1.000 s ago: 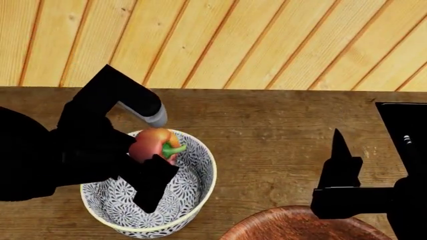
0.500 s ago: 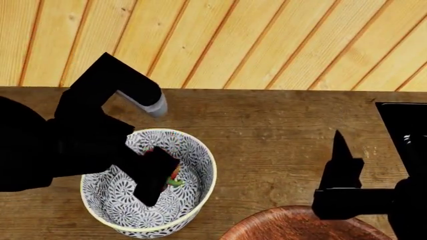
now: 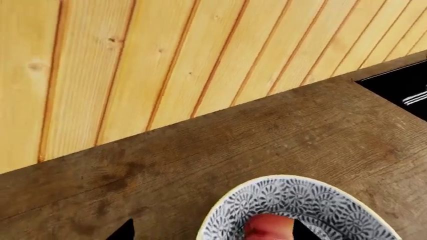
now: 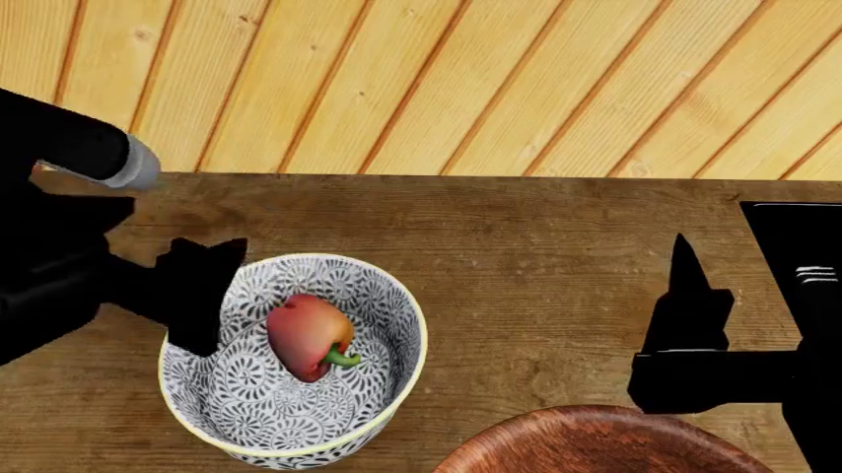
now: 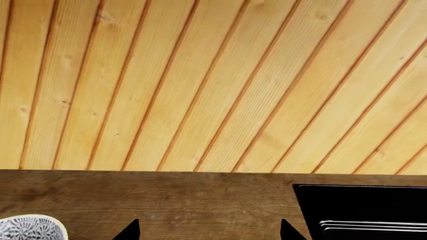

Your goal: Pick the broccolis and apricots from the sink and place them in one bowl. Place the bell pepper in the other bowl. Then turn off the sink faucet.

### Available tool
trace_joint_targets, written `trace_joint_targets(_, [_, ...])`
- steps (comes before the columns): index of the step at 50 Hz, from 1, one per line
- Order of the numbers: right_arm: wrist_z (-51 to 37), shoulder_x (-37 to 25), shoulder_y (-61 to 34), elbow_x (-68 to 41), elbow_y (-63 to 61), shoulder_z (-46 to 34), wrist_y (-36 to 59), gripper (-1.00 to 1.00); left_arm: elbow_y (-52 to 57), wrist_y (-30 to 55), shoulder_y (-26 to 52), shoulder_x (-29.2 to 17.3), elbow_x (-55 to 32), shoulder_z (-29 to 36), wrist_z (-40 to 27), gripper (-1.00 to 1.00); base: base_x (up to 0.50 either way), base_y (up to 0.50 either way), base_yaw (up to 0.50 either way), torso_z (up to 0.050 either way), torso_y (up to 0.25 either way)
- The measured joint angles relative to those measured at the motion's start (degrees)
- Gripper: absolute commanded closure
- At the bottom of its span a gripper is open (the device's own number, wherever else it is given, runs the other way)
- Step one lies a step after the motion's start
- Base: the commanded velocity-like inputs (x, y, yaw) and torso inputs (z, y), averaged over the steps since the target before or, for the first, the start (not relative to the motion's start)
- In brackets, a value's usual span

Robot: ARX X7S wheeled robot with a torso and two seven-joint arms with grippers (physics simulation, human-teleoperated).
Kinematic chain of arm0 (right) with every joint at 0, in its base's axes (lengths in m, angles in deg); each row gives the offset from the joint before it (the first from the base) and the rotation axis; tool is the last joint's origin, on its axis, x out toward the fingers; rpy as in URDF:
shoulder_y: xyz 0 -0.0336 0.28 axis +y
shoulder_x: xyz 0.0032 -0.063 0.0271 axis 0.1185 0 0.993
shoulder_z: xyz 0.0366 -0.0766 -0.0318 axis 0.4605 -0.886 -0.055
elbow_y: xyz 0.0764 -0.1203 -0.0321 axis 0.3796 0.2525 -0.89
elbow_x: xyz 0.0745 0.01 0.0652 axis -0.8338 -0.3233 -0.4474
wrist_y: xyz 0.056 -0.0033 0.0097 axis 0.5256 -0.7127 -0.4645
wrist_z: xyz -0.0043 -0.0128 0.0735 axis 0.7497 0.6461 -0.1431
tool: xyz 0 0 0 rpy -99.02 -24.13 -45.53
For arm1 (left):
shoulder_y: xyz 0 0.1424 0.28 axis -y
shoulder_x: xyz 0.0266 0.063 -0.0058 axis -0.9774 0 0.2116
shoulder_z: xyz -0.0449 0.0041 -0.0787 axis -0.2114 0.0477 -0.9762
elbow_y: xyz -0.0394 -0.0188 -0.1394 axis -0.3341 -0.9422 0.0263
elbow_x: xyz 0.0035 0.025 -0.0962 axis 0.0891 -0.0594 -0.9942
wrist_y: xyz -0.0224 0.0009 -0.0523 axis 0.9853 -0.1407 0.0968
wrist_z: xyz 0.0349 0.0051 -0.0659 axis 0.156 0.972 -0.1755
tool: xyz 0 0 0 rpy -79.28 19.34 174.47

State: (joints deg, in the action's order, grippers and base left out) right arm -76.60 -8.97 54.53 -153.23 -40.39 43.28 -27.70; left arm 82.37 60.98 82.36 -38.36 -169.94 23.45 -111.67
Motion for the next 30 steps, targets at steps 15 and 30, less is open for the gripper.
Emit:
trace_joint_targets(15, [-0.46, -0.23, 0.79, 0.55, 0.04, 0.41, -0.24, -1.00, 10.75, -7.92, -9.43, -9.59, -4.22, -6.26, -10.12, -1.00, 0.00, 0.00, 0.00, 0.000, 0.000])
trace_joint_targets(30, [-1.67, -0.29, 1.82, -0.45, 0.06, 0.81, -0.57, -1.00, 15.03, -10.43, -12.85, -13.39, -5.57, -8.38, -12.77, -1.00, -0.23, 0.00, 0.00, 0.000, 0.000])
